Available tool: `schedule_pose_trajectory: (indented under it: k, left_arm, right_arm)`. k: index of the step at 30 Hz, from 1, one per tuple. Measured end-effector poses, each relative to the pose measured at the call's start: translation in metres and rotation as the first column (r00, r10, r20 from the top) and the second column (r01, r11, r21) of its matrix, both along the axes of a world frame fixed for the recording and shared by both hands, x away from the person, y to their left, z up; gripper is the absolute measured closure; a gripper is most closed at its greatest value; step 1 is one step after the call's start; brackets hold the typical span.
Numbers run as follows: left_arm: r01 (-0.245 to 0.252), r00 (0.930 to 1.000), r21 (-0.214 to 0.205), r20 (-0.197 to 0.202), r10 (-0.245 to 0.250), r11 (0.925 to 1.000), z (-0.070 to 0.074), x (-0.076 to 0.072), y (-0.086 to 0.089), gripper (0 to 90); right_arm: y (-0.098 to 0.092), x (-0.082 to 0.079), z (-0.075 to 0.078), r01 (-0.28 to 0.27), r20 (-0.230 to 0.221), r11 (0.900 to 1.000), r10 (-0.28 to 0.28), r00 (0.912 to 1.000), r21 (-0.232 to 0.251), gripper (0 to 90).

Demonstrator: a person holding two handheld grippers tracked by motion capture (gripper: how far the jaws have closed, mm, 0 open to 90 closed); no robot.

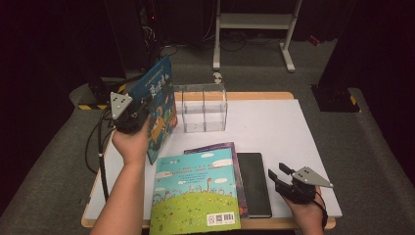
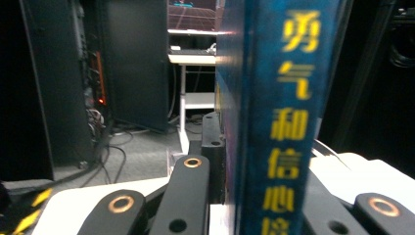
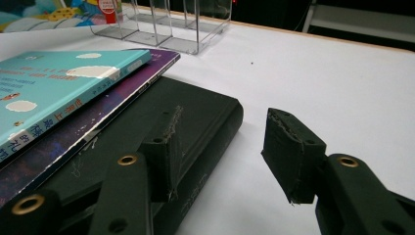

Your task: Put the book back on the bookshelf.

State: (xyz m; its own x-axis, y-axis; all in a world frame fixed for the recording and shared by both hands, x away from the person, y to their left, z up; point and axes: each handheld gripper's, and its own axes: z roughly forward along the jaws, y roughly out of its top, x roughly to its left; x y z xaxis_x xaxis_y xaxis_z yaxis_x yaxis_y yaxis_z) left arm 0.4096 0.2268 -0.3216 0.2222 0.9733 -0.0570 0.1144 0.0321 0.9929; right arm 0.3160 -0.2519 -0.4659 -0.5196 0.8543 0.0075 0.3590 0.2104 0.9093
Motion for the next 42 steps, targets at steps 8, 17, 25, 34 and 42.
schedule_pose_trajectory:
  k: [8, 17, 25, 34, 42]
  left_arm:
    - [-0.025, 0.9997, -0.003, 0.000, 0.025, 0.9997, -0.002, 0.031, -0.005, 82.9]
    - [-0.053, 0.9986, 0.004, -0.006, 0.053, 0.9986, -0.008, 0.055, -0.005, 83.0]
    - [-0.069, 0.9976, 0.001, 0.005, 0.069, 0.9976, -0.012, 0.066, -0.007, 83.0]
    - [-0.063, 0.9978, 0.046, 0.025, 0.062, 0.9969, -0.021, 0.055, -0.010, 82.4]
    - [-0.038, 0.9991, 0.110, -0.012, 0.040, 0.9932, -0.027, 0.033, -0.015, 81.7]
  right_arm:
    - [-0.001, 0.000, -0.001, -0.014, -0.007, 0.9999, 0.014, 0.9999, -0.005, 48.9]
    - [-0.004, -0.001, -0.001, -0.018, -0.019, 0.9998, 0.018, 0.9997, 0.009, 49.9]
    - [-0.002, 0.000, -0.004, -0.034, -0.031, 0.9993, 0.034, 0.9989, 0.015, 50.6]
    - [-0.002, 0.001, -0.006, -0.040, -0.043, 0.9988, 0.041, 0.9982, 0.028, 51.2]
    - [0.000, 0.001, -0.006, -0.045, -0.044, 0.9986, 0.046, 0.9980, 0.027, 52.3]
